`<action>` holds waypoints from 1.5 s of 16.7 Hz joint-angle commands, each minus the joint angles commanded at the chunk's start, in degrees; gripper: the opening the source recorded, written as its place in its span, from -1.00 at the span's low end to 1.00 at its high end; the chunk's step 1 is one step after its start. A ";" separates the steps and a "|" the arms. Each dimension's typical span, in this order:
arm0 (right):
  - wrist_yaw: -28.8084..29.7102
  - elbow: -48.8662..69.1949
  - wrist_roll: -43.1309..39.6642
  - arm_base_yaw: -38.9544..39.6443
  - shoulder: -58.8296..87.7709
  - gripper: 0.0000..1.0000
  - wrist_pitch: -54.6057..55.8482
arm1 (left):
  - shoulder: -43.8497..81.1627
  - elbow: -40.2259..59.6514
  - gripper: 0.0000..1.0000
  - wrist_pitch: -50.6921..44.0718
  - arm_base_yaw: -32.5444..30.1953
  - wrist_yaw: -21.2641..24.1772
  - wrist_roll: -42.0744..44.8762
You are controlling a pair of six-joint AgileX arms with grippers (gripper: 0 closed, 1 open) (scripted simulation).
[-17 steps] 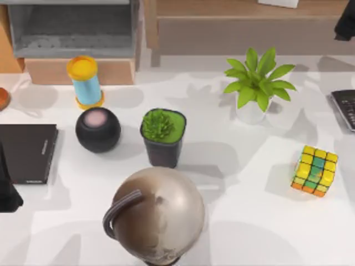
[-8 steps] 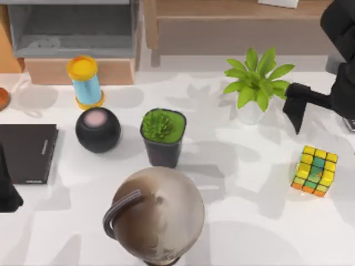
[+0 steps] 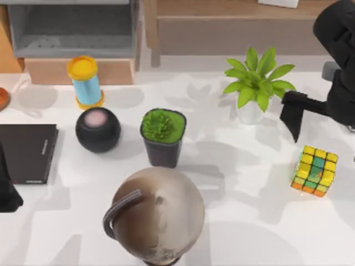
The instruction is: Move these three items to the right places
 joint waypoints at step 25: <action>0.11 -8.88 0.24 0.32 4.19 -0.81 12.77 | 0.00 0.00 1.00 0.00 0.00 0.00 0.00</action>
